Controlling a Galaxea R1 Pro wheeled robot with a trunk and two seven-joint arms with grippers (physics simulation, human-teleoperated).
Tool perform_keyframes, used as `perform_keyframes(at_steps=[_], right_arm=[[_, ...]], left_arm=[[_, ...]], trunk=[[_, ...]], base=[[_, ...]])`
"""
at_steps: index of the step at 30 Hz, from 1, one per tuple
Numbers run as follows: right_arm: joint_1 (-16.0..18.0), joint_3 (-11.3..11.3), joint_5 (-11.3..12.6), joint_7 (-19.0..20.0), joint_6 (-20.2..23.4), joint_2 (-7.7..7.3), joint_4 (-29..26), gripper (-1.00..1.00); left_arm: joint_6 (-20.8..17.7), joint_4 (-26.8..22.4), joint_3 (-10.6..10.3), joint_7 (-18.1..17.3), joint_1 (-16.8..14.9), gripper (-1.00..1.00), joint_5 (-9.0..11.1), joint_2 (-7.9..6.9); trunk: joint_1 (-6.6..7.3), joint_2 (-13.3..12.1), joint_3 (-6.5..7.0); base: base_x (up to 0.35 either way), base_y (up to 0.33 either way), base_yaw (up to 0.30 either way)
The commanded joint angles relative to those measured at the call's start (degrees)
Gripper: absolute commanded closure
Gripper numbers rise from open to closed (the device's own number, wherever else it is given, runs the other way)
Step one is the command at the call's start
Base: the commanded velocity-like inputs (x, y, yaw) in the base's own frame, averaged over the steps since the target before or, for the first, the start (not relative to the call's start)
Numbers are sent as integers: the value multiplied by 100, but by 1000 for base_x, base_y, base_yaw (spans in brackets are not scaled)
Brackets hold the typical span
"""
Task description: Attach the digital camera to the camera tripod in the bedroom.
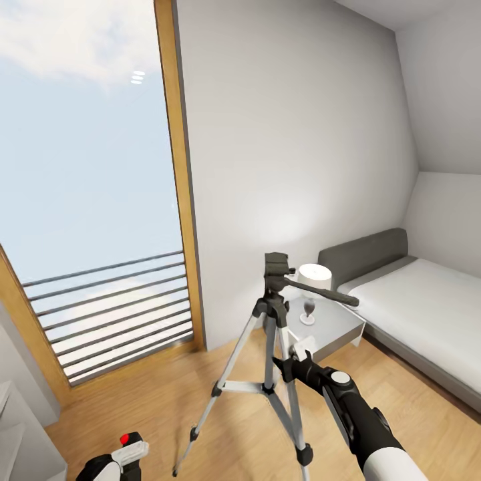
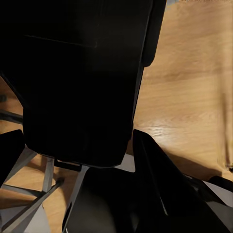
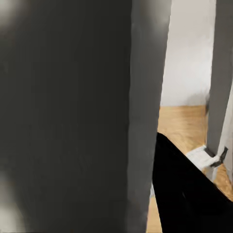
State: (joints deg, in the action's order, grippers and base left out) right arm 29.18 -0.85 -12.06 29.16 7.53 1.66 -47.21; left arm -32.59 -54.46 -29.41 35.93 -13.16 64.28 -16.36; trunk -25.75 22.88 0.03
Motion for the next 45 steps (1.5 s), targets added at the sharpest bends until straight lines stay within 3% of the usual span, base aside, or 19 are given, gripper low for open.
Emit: perform_keyframes(at_steps=[1, 20, 23, 28, 31, 33, 34, 37, 39, 43, 44, 45], right_arm=[[0, -11, -45, 19, 29, 2, -8, 100], [0, -31, -18, 14, -2, -48, 273, 100], [0, -25, -17, -7, -106, -131, 368, 100], [0, -21, -16, -21, -235, -186, 412, 100], [0, -21, -16, -23, -262, -196, 419, 100], [0, -22, -17, -24, -270, -198, 421, 100], [0, -27, -24, -29, -276, -200, 421, 100], [0, -28, -30, -27, -278, -201, 422, 100], [0, -29, -32, -25, -278, -201, 423, 100], [0, -29, -36, -24, -279, -201, 423, 100], [0, -29, -40, -30, -279, -201, 422, 100], [0, -29, -41, -34, -279, -201, 423, 100]], left_arm=[[-8, -8, -22, 47, -4, 100, 32, -7], [-15, -112, 23, 71, -8, 100, 28, -32], [-87, -440, 222, 77, -27, 100, 25, -40], [-881, -1262, 826, 80, -211, 100, 24, -52], [-1679, -1730, 1422, 86, -584, 100, 23, -14], [-2038, -1901, 1690, 88, -880, 100, 25, 20], [-2442, -2046, 1925, 89, -1527, 100, 69, 65], [-2537, -2067, 1974, 89, -1961, 100, 103, 81], [-2588, -2047, 1998, 89, -2514, 100, 131, 135], [-2616, -1958, 2005, 89, -3082, 100, 141, 275], [-2626, -1671, 2004, 90, -3743, 100, 147, 566], [-2628, -1535, 2002, 90, -3970, 100, 147, 687]], trunk=[[-3, 4, -3], [-3, 4, -3], [-3, 4, -3], [-3, 4, -3], [-3, 4, -3], [-3, 4, -3], [-3, 4, -3], [-3, 4, -3], [-3, 4, -3], [-3, 4, -3], [-3, 4, -3], [-3, 4, -3]], base=[[0, 0, 0], [0, 0, 0], [0, 0, 0], [0, 0, 0], [0, 0, 0], [0, 0, 0], [0, 0, 0], [0, 0, 0], [0, 0, 0], [0, 0, 0], [0, 0, 0], [0, 0, 0]])
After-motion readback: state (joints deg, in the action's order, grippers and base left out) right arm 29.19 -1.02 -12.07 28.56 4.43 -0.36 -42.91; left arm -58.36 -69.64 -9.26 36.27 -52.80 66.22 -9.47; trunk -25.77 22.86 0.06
